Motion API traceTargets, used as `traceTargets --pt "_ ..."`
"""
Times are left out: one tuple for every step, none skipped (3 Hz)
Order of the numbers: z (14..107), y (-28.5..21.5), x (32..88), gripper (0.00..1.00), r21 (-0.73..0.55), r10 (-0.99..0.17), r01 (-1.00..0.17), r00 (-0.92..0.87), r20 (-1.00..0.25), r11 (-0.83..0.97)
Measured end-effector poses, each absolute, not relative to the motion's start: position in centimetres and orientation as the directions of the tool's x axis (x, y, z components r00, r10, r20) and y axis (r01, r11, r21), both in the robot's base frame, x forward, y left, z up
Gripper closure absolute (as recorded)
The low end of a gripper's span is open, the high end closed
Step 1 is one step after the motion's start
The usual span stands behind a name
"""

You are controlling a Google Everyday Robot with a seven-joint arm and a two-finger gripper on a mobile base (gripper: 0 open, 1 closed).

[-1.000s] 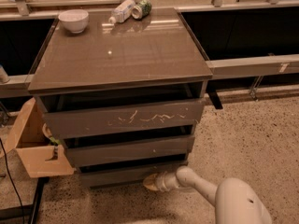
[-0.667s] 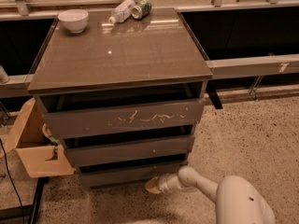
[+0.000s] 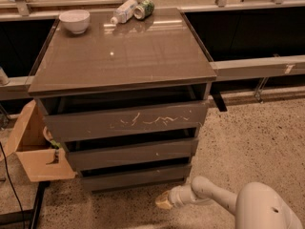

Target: Close bottom drawer

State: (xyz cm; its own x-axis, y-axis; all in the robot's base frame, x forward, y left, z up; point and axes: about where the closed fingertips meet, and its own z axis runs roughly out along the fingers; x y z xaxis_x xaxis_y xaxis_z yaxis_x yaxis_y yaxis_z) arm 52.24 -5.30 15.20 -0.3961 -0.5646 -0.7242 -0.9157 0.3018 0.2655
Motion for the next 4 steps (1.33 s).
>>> traceTargets --pt "15.16 -5.19 52.04 0.82 0.268 -0.564 -0.915 -0.397 -0.724 0.3" --pt "15.15 -5.19 52.04 0.57 0.268 -0.564 -0.915 -0.397 -0.724 0.3" --pt "15.15 -5.18 52.04 0.28 0.269 -0.564 -0.915 -0.397 -0.724 0.3" --pt "15.15 -5.18 52.03 0.03 0.269 -0.564 -0.915 -0.397 -0.724 0.3"
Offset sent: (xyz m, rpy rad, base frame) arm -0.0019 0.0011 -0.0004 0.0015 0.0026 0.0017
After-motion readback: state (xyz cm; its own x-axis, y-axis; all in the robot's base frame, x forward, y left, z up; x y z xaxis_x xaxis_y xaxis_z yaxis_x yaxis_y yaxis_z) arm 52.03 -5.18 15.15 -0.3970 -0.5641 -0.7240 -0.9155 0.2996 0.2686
